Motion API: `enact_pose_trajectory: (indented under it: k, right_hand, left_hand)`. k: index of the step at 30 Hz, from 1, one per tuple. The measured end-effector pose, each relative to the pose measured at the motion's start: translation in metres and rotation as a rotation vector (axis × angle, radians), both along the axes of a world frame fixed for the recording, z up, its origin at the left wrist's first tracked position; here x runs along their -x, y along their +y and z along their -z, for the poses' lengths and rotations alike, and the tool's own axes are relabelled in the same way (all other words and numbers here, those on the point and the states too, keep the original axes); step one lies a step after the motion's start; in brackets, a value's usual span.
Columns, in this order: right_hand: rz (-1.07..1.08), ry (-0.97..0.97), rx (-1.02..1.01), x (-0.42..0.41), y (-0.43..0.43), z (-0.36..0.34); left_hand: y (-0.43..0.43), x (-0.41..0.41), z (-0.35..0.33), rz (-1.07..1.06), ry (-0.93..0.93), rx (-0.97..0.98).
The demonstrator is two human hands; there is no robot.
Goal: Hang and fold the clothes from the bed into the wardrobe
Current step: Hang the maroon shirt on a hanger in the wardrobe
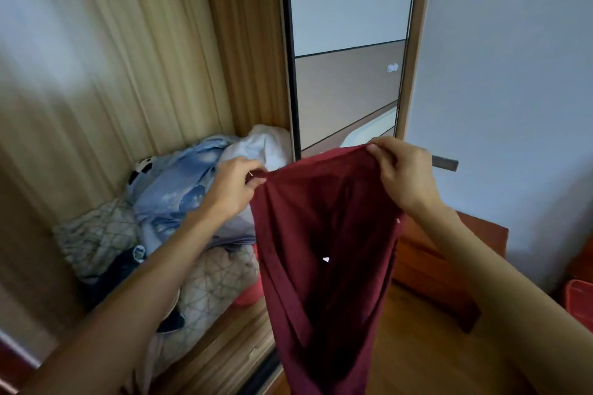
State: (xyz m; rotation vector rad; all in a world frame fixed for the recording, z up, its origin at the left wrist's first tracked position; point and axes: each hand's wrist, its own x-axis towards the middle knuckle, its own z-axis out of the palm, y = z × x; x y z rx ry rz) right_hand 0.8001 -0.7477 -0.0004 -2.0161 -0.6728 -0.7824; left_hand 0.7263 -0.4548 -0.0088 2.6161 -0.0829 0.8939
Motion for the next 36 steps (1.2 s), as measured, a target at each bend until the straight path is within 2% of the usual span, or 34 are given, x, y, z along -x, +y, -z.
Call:
enact_pose_trajectory:
  k: [3,6,12,16,18,20,21,26,30,36]
  right_hand:
    - [-0.087,0.009,0.122,-0.011,0.019,-0.004]
    - [-0.197,0.027,0.131,-0.014,0.043,-0.013]
    - [-0.375,-0.039,0.21,-0.023,0.105,-0.029]
    - [-0.438,-0.102,0.264,-0.038,0.132,-0.04]
    - [-0.477,-0.075,0.28,-0.047,0.135,-0.044]
    - [-0.541,0.018,0.302,-0.058,0.135,-0.043]
    - [-0.586,0.085,0.327,-0.064,0.136,-0.04]
    - [-0.745,0.409,0.492,-0.107,0.159,-0.014]
    - [-0.995,0.783,0.399,-0.144,0.175,-0.005]
    - [-1.079,0.832,0.189,-0.205,0.186,-0.02]
  left_hand:
    - [0.027,0.002,0.001,-0.054,0.114,0.085]
    - [0.025,0.011,0.004,0.073,0.274,0.261]
    - [-0.037,0.0,0.008,0.364,0.268,0.667]
    - [-0.022,-0.025,0.004,0.217,0.128,0.616]
    - [0.003,-0.025,-0.006,0.26,0.255,0.717]
    - [0.029,-0.024,-0.015,0.295,0.385,0.817]
    - [0.041,-0.024,-0.02,0.3,0.373,0.872]
    - [0.07,-0.04,-0.052,0.248,0.157,1.17]
    - [0.088,-0.052,-0.072,0.121,0.069,1.208]
    - [0.115,-0.049,-0.093,-0.047,0.093,1.241]
